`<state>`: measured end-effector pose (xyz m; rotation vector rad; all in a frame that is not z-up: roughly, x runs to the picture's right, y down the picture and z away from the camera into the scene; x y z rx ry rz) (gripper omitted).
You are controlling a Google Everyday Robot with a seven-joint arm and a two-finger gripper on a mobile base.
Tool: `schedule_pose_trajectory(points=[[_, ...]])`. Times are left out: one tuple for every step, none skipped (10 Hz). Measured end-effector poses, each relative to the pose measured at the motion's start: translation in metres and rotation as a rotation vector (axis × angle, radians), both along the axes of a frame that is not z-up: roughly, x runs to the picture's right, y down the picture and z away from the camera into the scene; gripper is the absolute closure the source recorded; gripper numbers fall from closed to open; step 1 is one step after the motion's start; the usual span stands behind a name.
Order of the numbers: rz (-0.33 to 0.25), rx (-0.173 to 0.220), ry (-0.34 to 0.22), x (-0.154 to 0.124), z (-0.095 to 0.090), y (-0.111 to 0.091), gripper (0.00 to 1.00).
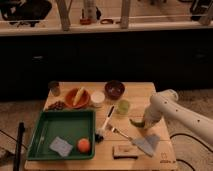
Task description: Place pepper in purple bowl
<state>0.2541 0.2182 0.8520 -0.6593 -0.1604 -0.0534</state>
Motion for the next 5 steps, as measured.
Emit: schedule_pose_trajectory(points=[[0.0,0.003,-0.002,0.0,-0.001,-0.002,1.0],[0.0,0.012,-0.004,0.001,-0.005,-0.011,1.0],[0.0,0.02,-0.005,0.007,-0.015,-0.023,1.0],[-0.001,0.03,-0.008,0.011,-0.024,-0.037,1.0],[-0.004,0.037,-0.01,0.014,-0.03,-0.046,1.0]])
